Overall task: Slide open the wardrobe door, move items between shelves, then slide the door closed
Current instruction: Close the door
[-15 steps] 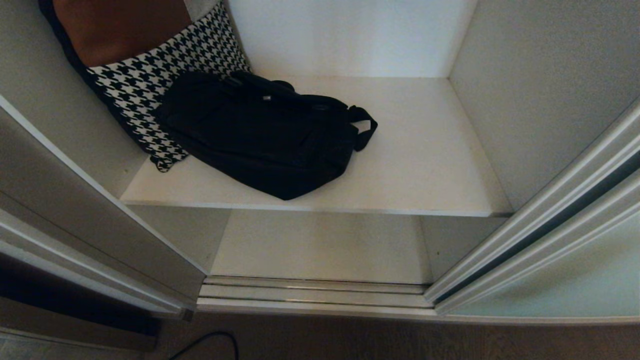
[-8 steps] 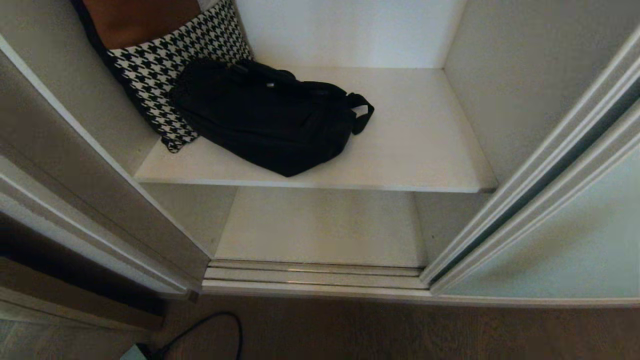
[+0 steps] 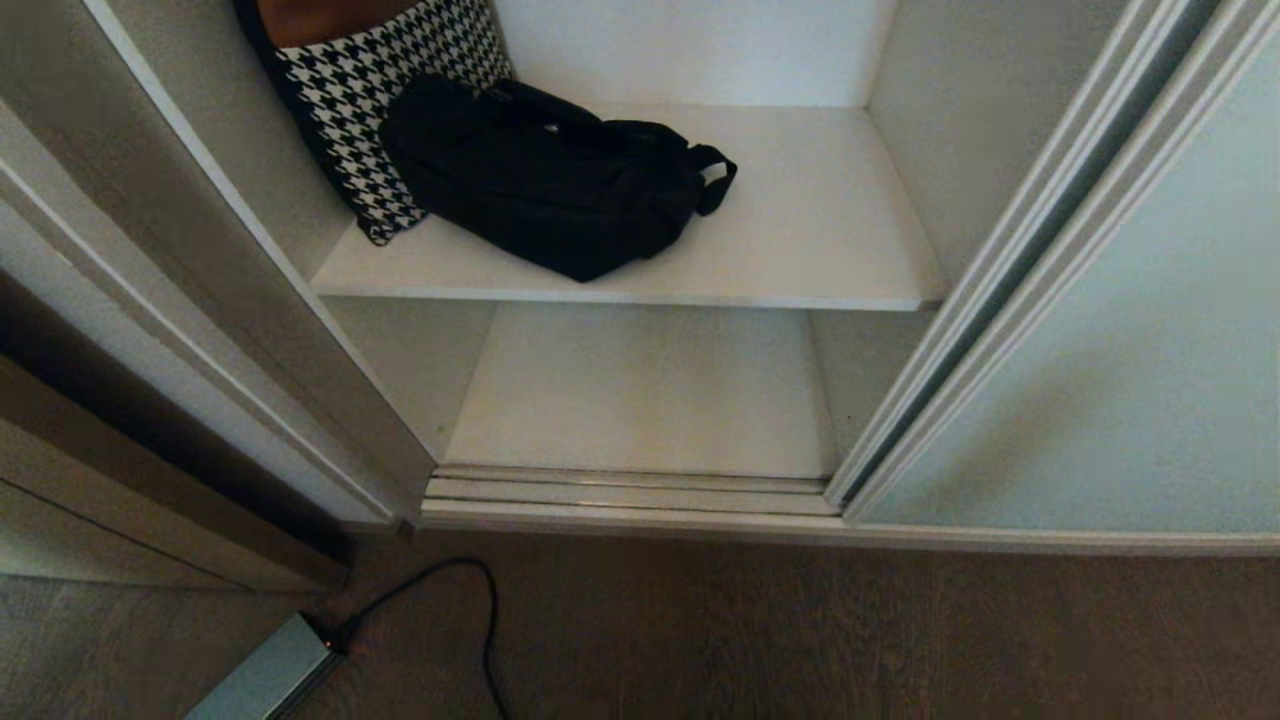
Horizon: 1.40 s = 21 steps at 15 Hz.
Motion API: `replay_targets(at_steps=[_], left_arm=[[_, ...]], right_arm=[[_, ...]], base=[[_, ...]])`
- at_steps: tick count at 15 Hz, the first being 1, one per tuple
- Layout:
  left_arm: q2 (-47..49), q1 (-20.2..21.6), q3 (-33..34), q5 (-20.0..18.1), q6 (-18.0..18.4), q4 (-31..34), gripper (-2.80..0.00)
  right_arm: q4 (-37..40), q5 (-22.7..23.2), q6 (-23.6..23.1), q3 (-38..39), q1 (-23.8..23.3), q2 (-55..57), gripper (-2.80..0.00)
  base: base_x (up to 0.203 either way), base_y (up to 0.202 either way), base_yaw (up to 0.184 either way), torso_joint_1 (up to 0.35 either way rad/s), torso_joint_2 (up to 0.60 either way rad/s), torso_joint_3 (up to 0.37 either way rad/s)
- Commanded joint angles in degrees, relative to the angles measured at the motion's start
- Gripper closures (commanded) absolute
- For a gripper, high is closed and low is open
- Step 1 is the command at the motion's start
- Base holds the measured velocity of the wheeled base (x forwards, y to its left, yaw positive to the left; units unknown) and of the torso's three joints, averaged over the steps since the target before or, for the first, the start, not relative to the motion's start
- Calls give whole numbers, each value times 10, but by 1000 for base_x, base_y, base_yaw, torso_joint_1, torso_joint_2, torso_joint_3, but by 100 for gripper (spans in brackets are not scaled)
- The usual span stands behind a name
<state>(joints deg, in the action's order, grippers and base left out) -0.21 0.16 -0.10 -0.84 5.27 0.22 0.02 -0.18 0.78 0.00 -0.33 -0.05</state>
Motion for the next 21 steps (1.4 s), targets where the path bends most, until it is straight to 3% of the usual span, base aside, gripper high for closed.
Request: replay_targets(at_steps=[1,5,10,21], left_arm=[[2,0,0,1,0,0,0],[2,0,1,1,-6,-1,0],[1,0,1,3,-26,-5,0],[1,0,1,3,-26,-5,0]], right_arm=[[0,0,0,1,0,0,0],[0,0,0,1,0,0,0],[1,0,0,1,0,0,0],[1,0,0,1,0,0,0]], base=[[-193,0,0,1,7,2],[-157,0,-2,2,5,3],[0,0,0,0,0,0],[0,0,0,0,0,0]])
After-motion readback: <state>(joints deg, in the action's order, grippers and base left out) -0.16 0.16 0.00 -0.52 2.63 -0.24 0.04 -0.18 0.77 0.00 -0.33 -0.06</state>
